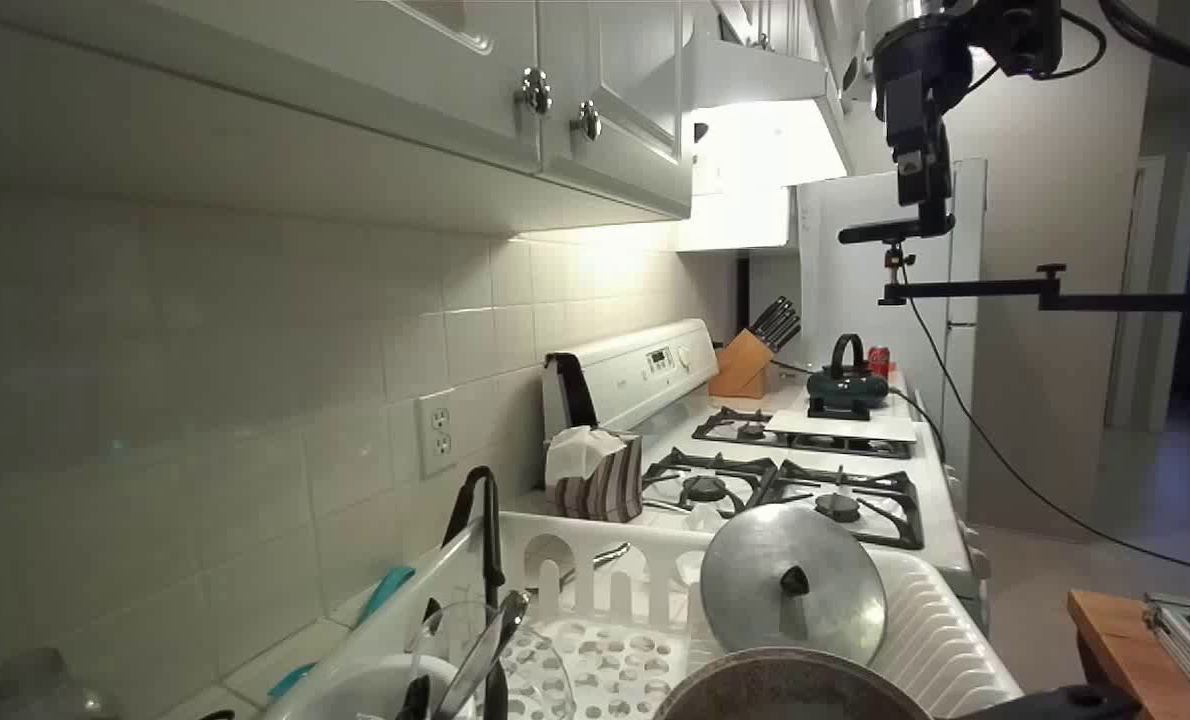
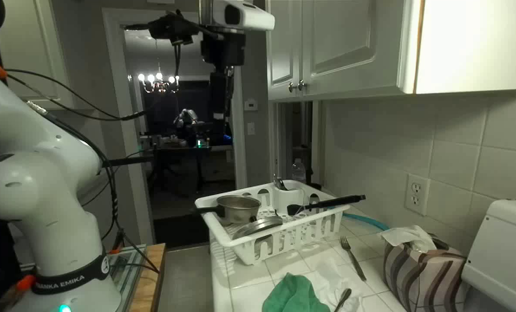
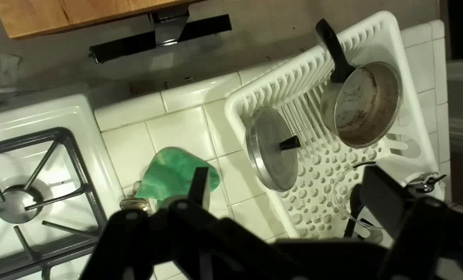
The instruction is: Place the silver spoon from the counter on the dishrack.
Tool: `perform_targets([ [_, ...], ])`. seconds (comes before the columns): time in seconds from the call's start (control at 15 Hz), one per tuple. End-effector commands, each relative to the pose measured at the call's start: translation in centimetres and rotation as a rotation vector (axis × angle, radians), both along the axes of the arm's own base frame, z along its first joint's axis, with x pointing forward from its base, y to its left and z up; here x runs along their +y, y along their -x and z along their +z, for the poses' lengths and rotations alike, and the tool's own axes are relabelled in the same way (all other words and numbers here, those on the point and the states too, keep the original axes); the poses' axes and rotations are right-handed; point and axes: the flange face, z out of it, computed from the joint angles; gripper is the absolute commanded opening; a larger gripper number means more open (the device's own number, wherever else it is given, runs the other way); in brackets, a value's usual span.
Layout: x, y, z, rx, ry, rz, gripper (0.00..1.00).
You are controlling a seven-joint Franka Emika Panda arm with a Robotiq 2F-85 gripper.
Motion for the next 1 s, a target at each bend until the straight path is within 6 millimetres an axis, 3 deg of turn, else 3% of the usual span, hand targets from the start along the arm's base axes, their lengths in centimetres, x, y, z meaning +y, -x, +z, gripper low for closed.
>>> perform_targets([
  [0.0, 0.0, 0.0, 0.1, 0.001, 0.0, 0.0, 1.0],
  [0.2, 0.0, 0.0, 0.1, 0.001, 0.0, 0.0, 1.0],
  [0.27, -0.2, -0.4, -1.0, 0.001, 0.0, -0.023, 1.0],
  [0.73, -1.5, -0.7, -14.5, 0.089, -0.034, -0.041, 1.0],
  [0.93, -3.6, 0.9, -19.4, 0.108, -0.034, -0.086, 1.0],
])
